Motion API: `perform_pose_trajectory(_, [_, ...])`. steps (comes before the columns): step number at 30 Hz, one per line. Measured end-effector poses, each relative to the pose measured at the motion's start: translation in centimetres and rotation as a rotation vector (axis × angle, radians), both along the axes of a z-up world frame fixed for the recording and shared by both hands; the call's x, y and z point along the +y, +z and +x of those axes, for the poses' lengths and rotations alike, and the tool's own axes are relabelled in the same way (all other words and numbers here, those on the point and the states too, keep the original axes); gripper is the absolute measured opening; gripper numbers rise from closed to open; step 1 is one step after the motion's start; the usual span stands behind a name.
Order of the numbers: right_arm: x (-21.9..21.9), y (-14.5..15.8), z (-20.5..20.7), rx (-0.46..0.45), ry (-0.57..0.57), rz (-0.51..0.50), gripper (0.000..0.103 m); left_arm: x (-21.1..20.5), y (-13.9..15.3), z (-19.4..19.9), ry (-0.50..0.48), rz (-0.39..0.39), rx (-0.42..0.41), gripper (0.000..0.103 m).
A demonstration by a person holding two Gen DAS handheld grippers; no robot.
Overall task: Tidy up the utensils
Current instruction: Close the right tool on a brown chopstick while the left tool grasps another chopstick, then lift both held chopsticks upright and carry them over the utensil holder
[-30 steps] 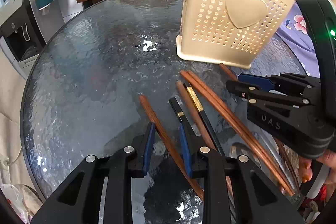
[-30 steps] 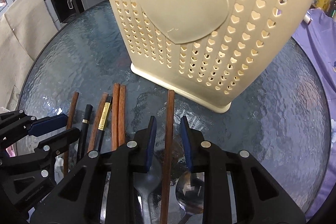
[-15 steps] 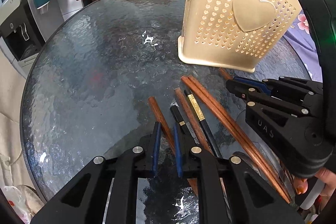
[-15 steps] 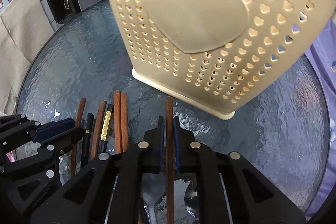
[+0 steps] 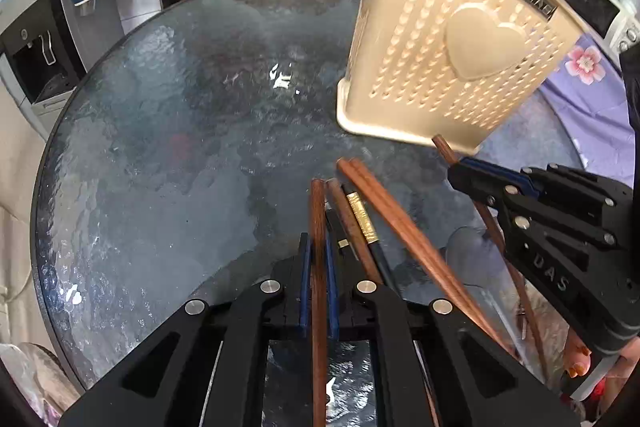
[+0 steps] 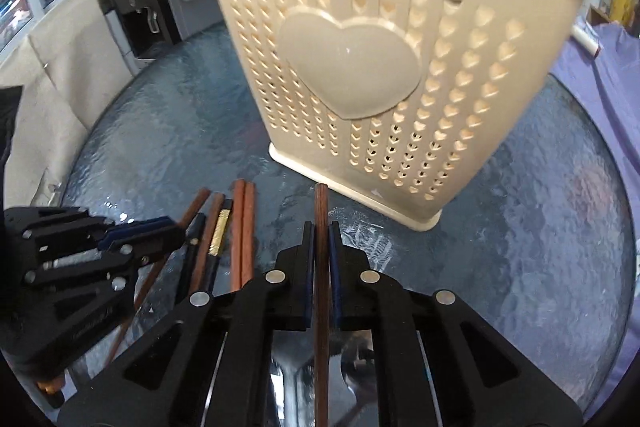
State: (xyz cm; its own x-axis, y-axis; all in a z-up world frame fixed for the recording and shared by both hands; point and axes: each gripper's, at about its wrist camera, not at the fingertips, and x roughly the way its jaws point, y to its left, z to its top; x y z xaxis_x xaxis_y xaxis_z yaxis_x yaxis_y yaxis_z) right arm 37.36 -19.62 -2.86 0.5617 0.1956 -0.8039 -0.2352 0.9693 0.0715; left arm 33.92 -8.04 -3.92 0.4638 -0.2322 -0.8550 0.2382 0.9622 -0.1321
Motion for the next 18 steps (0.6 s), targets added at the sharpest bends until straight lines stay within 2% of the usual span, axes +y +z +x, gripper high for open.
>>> perform_pose_trajectory(5, [-1.5,1.7,-1.9,-0.032,0.013,0.053,0.008,0.0,2.1,-1.2,-0.006,0.015,-0.076,0.007])
perform_pose_trajectory(18, [-4.2,7.3,-6.3,-0.144,0.042,0.179,0.007,0.5,8.0,-4.6,-0.047,-0.075,-0.215,0.007])
